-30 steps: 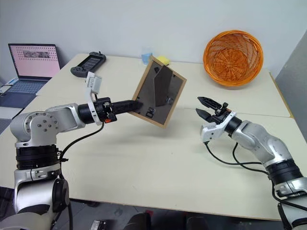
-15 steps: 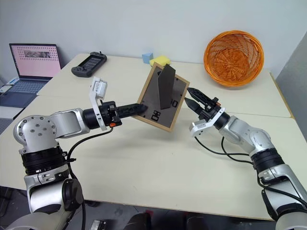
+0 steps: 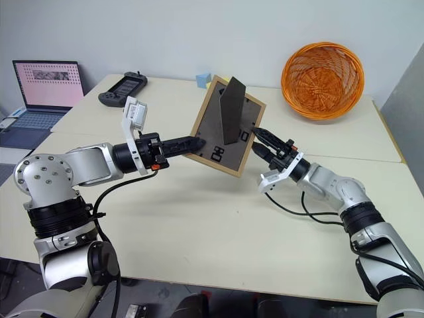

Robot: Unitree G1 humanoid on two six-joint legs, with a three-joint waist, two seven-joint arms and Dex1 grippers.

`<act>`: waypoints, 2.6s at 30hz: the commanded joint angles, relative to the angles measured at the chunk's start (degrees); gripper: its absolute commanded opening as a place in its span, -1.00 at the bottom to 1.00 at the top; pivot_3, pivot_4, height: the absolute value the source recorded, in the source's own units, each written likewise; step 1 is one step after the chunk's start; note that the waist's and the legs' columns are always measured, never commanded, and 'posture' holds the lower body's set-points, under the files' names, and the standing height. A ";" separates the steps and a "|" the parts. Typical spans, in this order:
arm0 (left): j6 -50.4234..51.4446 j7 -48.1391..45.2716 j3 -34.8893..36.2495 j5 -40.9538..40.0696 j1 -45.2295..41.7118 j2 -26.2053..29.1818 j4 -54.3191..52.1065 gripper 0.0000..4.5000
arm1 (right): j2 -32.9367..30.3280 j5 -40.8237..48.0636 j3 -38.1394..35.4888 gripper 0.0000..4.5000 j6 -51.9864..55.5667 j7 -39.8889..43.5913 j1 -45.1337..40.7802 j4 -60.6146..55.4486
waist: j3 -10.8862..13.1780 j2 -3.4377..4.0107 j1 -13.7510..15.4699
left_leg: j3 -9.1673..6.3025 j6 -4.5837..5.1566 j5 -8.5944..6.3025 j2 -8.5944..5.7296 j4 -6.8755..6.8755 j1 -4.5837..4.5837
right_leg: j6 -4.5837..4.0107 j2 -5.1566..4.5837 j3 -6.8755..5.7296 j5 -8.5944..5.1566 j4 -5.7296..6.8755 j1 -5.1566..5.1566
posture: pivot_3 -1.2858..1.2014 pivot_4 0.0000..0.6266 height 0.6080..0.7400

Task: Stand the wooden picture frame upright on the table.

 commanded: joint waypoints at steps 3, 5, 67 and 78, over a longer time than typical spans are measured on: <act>1.34 0.49 0.95 -3.33 -0.48 -0.37 -2.71 -0.41 | -0.33 0.96 -0.79 0.17 -0.02 -1.03 -2.79 -0.10 | 0.00 0.00 0.01 | 0.00 0.00 0.00 0.00 0.00 0.00 | 0.00 0.00 0.00 0.00 0.00 0.00 | 0.03 -0.52 1.00; 1.84 0.99 1.13 -4.01 0.16 -0.83 -3.31 -0.41 | -0.28 1.35 -0.98 0.17 -0.20 -0.87 -3.24 -0.07 | 0.00 0.00 -0.01 | 0.00 0.00 0.00 0.00 0.00 0.00 | 0.00 0.00 0.01 0.00 0.00 0.00 | 0.03 -0.52 1.00; 0.16 -0.33 -1.95 -11.03 3.67 6.13 -0.56 0.29 | -5.50 -0.54 0.30 -0.35 -15.18 -2.59 -4.09 -4.50 | 0.00 0.00 0.03 | -0.03 0.00 0.00 -0.02 0.03 0.07 | 0.00 -0.03 -0.02 0.00 0.01 0.09 | 0.03 -0.52 1.00; -10.00 -7.50 -3.74 -6.69 10.10 11.69 -9.01 0.46 | -4.83 2.12 -0.16 -0.35 -15.31 0.04 -4.52 -2.06 | 0.00 0.00 -0.18 | -0.03 0.00 0.00 0.00 0.03 0.07 | 0.00 -0.04 -0.02 0.00 0.02 0.10 | 0.03 -0.52 1.00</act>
